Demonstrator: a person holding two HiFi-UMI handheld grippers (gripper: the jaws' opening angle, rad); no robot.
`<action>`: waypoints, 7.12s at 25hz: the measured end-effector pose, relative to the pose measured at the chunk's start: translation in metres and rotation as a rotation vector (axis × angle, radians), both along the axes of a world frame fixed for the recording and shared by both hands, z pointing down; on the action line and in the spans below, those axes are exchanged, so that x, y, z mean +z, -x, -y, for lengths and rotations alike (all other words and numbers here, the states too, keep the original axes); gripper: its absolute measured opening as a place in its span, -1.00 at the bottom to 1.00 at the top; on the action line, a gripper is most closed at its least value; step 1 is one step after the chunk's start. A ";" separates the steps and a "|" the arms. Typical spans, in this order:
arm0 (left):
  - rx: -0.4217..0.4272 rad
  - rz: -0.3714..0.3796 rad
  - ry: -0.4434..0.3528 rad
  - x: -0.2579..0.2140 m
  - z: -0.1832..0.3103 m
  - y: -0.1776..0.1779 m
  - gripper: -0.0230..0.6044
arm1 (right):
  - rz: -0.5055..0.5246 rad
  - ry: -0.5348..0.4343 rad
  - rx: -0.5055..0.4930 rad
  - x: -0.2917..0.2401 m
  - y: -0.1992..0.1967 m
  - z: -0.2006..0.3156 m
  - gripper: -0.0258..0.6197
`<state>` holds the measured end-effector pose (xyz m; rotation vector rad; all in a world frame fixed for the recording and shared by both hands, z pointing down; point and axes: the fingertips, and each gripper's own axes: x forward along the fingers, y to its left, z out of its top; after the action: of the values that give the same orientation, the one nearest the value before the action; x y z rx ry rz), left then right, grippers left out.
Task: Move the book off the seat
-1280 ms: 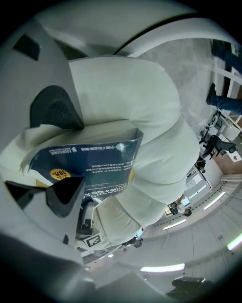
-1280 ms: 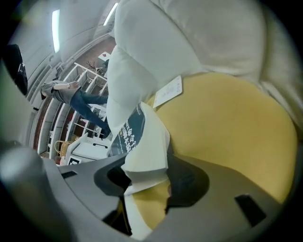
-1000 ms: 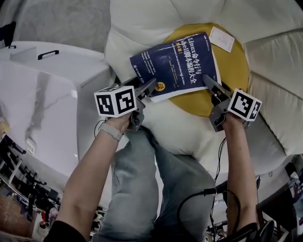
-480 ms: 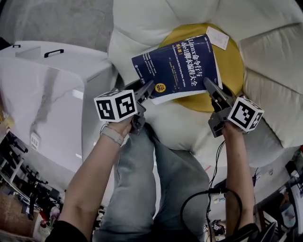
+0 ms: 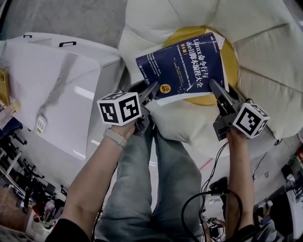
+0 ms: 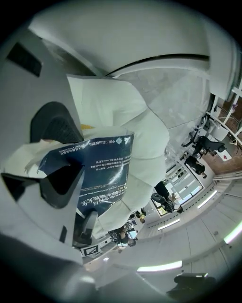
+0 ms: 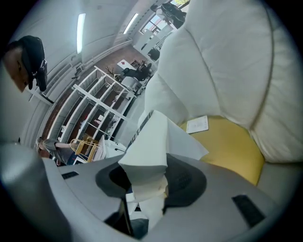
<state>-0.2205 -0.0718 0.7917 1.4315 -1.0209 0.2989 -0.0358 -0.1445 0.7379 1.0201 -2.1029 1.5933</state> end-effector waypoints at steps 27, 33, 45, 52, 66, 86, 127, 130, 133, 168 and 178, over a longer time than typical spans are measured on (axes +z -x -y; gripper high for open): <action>-0.046 0.184 -0.150 -0.032 0.000 0.007 -0.49 | 0.229 -0.092 -0.009 0.011 -0.002 0.000 -0.37; -0.135 0.211 -0.161 -0.051 -0.009 0.002 -0.49 | 0.235 -0.098 -0.072 -0.006 -0.003 0.004 -0.37; -0.027 0.081 -0.198 -0.013 0.010 0.006 -0.50 | 0.115 -0.107 0.044 0.014 -0.007 -0.002 -0.36; -0.053 0.041 -0.192 -0.017 0.010 0.011 -0.51 | 0.088 -0.067 0.044 0.010 -0.001 -0.003 -0.36; -0.085 0.059 -0.208 -0.030 0.008 0.012 -0.53 | 0.109 -0.040 0.038 0.013 0.000 -0.001 -0.35; -0.120 0.113 -0.164 -0.025 0.004 0.010 -0.52 | -0.116 -0.036 0.036 0.036 -0.009 -0.004 -0.10; 0.525 0.238 -0.570 -0.147 -0.063 -0.242 -0.46 | -0.146 -0.191 0.275 -0.073 -0.221 -0.147 -0.17; 0.578 0.206 -0.586 -0.159 -0.078 -0.283 -0.46 | -0.155 -0.216 0.299 -0.087 -0.248 -0.166 -0.24; 0.636 0.166 -0.588 -0.168 -0.101 -0.320 -0.46 | -0.166 -0.219 0.347 -0.099 -0.274 -0.192 -0.28; 1.271 -0.217 -0.714 -0.354 -0.225 -0.496 -0.53 | -0.341 -0.369 0.889 -0.307 -0.392 -0.345 -0.75; 1.266 -0.274 -0.795 -0.443 -0.230 -0.494 -0.53 | -0.416 -0.489 0.916 -0.405 -0.391 -0.355 -0.76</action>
<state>0.2732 0.1583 0.3486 2.6427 0.1850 0.6032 0.3556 0.2104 0.3330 2.4850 -1.8335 0.9684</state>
